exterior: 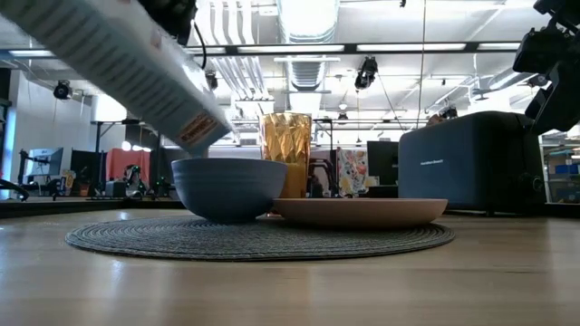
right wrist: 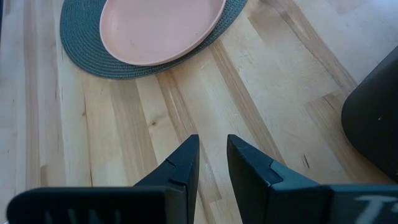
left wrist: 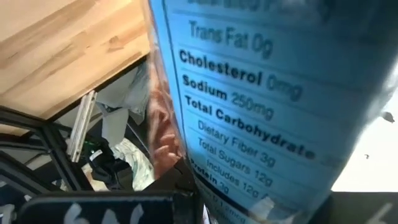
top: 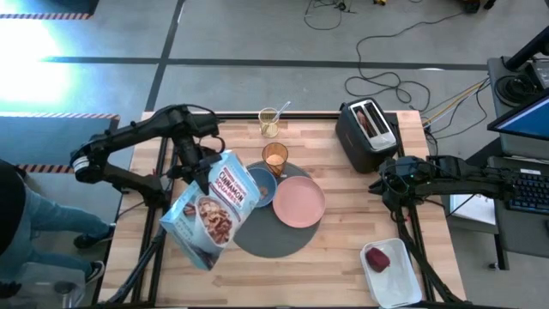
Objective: Arrange a breakfast setting
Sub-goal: Pour the cereal box into the blue bowl
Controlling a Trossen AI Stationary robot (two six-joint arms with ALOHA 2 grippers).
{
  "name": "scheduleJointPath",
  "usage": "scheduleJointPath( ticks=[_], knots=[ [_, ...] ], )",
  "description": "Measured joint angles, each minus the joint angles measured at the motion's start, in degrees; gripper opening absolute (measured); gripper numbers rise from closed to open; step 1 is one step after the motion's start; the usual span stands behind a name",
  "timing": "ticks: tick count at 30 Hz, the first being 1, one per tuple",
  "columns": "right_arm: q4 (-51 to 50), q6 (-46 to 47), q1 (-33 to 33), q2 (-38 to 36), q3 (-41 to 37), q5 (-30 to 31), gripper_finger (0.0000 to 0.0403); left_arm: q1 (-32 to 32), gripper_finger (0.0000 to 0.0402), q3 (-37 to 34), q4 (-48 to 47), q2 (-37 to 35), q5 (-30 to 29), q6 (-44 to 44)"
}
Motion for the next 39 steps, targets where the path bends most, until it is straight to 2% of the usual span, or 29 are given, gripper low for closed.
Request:
scheduleJointPath(
  ticks=[13, 17, 20, 24, 28, 39],
  knots=[
    [-0.02, 0.01, 0.0, 0.0, 0.0, -0.01, 0.0073, 0.94, 0.0052, 0.85, 0.04, 0.31, 1.02, 0.2],
    [0.0, 0.0, 0.0, 0.01, 0.0, -0.01, 0.0073, 0.94, 0.0052, 2.01, -0.04, 0.31, 0.82, -3.5],
    [0.0, 0.02, 0.0, 0.0, 0.0, 0.0, 0.0073, 0.92, 0.0052, 3.47, -0.05, 0.04, -3.13, -3.1],
    [0.01, 0.01, 0.0, 0.0, 0.0, -0.01, 0.0073, 0.94, 0.0052, 3.93, 0.02, -0.19, -11.37, 3.31],
    [0.0, 0.0, 0.0, 0.01, 0.0, -0.01, 0.0073, 0.92, 0.0052, 3.84, -0.06, -0.28, -13.22, 6.72],
    [0.01, 0.01, 0.0, 0.0, 0.0, -0.01, 0.0073, 0.85, 0.0034, 2.93, -0.03, -0.3, -5.03, 6.64]
  ],
)
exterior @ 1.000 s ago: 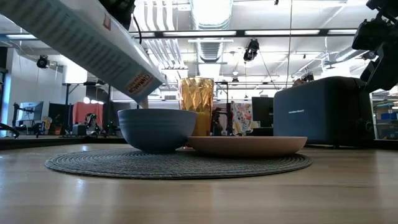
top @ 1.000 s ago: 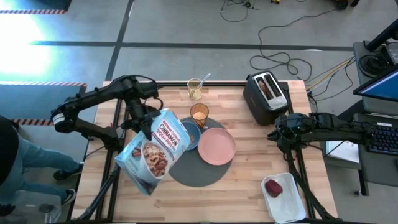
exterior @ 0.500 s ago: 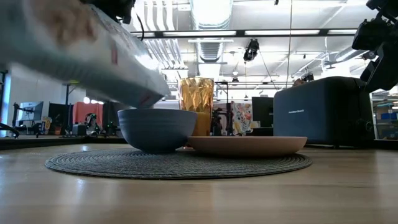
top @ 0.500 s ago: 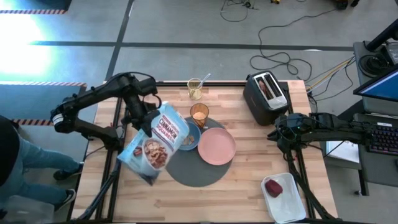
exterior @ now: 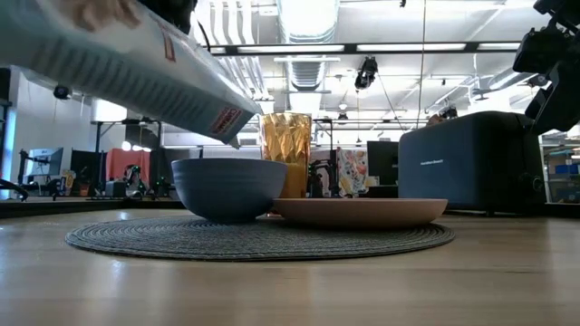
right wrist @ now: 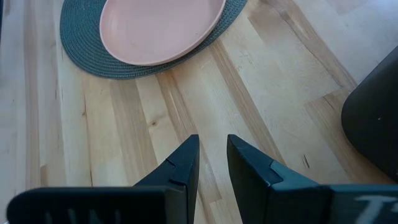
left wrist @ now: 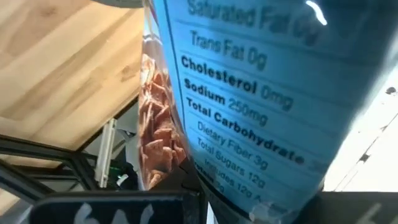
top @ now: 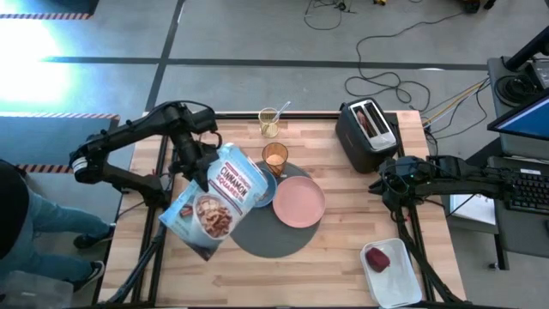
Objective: Arrange a breakfast setting
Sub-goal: Pour the cereal box into the blue bowl
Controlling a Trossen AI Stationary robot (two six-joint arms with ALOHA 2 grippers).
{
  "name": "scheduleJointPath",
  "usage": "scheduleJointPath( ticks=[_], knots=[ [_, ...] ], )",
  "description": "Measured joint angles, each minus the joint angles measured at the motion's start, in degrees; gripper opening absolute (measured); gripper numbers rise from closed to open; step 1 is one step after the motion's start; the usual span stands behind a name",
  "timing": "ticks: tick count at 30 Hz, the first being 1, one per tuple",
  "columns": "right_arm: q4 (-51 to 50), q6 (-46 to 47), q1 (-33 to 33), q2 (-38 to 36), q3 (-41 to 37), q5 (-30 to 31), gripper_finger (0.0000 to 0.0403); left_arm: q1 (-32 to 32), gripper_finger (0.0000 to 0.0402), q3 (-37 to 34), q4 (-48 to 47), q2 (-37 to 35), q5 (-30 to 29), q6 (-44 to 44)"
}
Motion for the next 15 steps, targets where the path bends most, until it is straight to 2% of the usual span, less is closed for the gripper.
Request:
scheduleJointPath(
  ticks=[5, 10, 15],
  knots=[
    [0.0, -0.01, 0.0, 0.0, 0.0, -0.01, 0.0073, 0.07, 0.0034, 0.0, -0.01, 0.43, 2.13, 0.01],
    [0.0, 0.0, 0.0, 0.0, 0.0, 0.01, 0.0073, 0.3, 0.0034, 0.0, 0.03, 1.49, 8.25, -2.32],
    [-0.01, 0.01, 0.0, 0.0, 0.0, -0.01, 0.0073, 1.0, 0.0035, 0.0, 0.05, 1.57, 9.18, -5.64]
  ],
)
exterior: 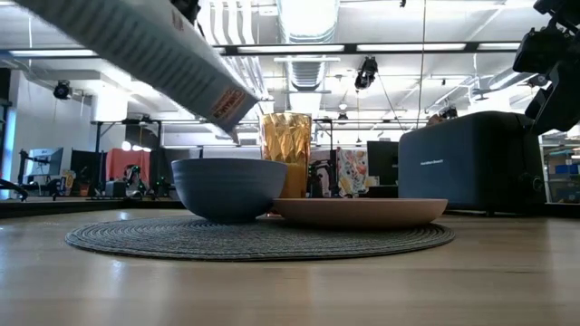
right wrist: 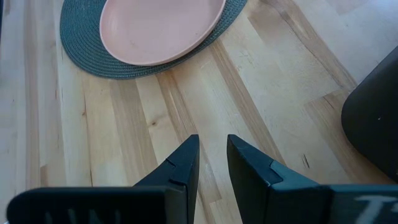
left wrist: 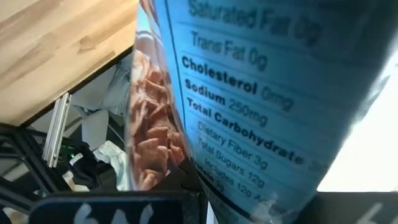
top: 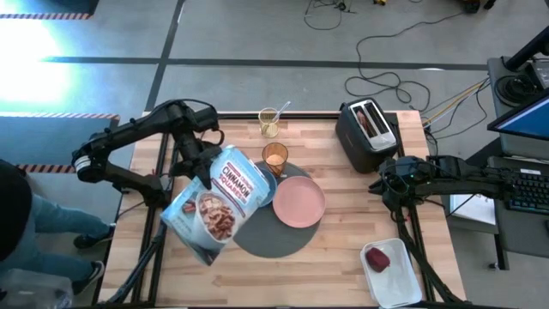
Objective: Arrange a breakfast setting
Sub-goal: Pour the cereal box into the blue bowl
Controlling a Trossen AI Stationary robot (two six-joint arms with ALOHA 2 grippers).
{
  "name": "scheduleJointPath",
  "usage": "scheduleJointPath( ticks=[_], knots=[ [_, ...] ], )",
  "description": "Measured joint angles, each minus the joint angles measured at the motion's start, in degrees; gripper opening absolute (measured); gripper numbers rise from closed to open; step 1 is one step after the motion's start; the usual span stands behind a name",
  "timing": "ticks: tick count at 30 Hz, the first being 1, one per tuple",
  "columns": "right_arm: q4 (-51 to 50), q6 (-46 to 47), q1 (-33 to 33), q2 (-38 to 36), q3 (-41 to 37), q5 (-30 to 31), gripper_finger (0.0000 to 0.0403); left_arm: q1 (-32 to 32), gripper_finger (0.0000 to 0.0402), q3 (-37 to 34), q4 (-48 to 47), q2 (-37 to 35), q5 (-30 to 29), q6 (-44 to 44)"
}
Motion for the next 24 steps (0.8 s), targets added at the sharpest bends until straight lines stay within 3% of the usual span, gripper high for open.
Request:
scheduleJointPath(
  ticks=[24],
  knots=[
    [0.01, -0.02, 0.0, 0.0, 0.0, 0.01, 0.0073, 3.04, 0.0035, 0.0, -0.02, 3.8, 2.35, -7.17]
  ],
)
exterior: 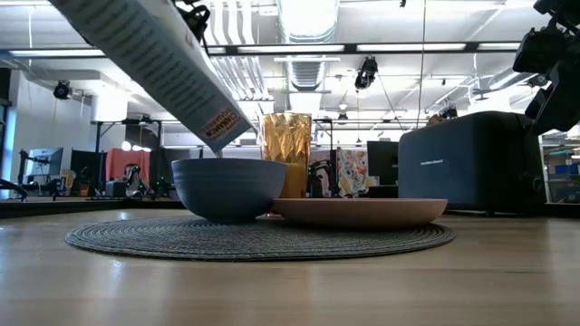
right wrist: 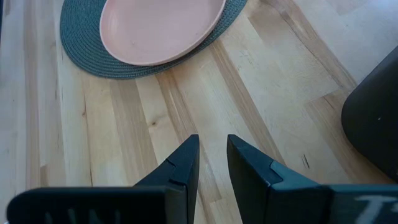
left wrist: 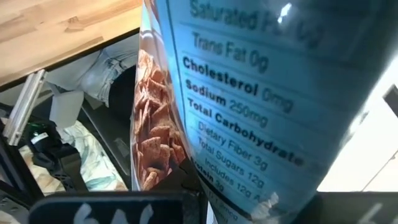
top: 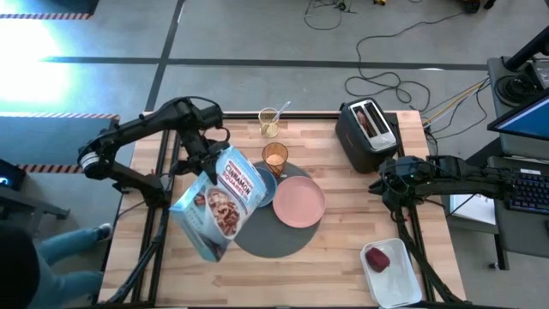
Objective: Arrange a breakfast setting
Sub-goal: Pour the cereal box into the blue bowl
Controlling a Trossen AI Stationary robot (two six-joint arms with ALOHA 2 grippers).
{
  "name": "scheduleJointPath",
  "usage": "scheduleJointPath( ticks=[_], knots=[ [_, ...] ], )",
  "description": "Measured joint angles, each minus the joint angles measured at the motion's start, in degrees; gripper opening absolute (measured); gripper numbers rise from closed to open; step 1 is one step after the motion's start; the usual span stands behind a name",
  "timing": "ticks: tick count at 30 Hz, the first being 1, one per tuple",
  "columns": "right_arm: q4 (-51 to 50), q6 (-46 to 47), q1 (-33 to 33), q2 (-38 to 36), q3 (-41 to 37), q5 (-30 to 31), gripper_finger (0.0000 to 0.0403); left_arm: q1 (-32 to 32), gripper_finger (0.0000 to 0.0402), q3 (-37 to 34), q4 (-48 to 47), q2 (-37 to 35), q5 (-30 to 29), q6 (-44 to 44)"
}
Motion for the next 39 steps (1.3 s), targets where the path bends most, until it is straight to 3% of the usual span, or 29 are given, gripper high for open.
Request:
scheduleJointPath(
  ticks=[39],
  knots=[
    [0.02, 0.02, 0.0, 0.02, 0.0, 0.0, 0.0073, -1.54, 0.0035, -2.22, -0.07, -1.81, 0.69, 0.62]
  ],
)
